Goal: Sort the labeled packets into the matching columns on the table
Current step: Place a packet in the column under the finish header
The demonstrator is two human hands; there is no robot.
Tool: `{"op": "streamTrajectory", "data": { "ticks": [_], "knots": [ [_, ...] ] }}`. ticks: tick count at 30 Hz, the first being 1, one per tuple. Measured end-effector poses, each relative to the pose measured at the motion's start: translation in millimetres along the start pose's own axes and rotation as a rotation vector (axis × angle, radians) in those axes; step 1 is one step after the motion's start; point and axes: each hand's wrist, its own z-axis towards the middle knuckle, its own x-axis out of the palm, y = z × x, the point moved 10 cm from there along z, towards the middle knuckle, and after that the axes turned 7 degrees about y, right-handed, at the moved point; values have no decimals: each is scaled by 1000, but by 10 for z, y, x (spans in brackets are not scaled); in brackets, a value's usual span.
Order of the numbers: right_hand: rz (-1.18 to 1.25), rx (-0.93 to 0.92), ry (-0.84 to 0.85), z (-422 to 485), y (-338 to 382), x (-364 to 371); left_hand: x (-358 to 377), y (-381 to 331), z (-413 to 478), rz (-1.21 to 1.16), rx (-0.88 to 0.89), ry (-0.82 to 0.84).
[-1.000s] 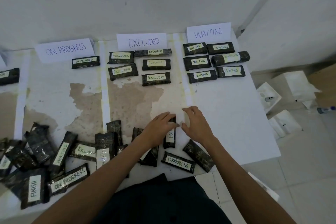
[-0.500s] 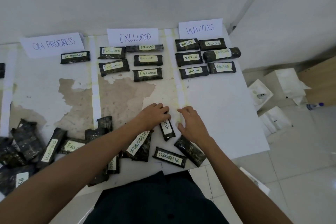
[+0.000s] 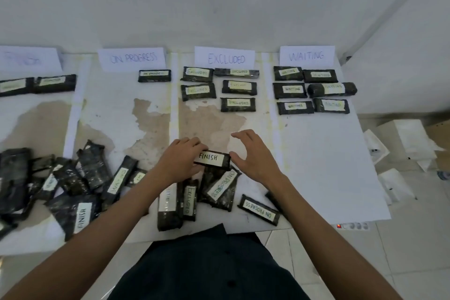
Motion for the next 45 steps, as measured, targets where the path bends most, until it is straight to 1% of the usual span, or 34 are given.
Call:
{"op": "streamTrajectory", "data": {
  "ticks": [4, 8, 16, 21, 24, 28, 33, 38, 42, 45],
  "knots": [
    [-4, -40, 18, 137, 473, 218, -116, 425, -423, -76, -78, -42],
    [7, -71, 55, 291, 964, 547, -221, 888, -840, -124, -119, -92],
    [-24, -133, 158, 602, 1767, 1220, -257, 1678, -1531, -167, -229, -144],
    [-32, -162, 217, 813, 2088, 1533, -280, 2145, -1862, -215, -340, -190],
    [-53, -185, 265, 955, 2238, 1669, -349, 2417, -2022, -193, -412, -243],
    [-89, -192, 312, 1161, 2392, 1864, -403, 2881, -2209, -169, -550, -288],
    [-134, -187, 301, 1480, 2592, 2095, -451, 3518, -2287, -197, -645, -323],
    [-203, -151, 268, 1909, 2740, 2278, -452, 4107, -2097, -193, -620, -251],
    [-230, -136, 264, 2266, 2823, 2439, -456, 4503, -1881, -196, -598, -256],
    [-259, -126, 260, 2517, 2864, 2576, -412, 4727, -1665, -200, -568, -230]
  ]
}}
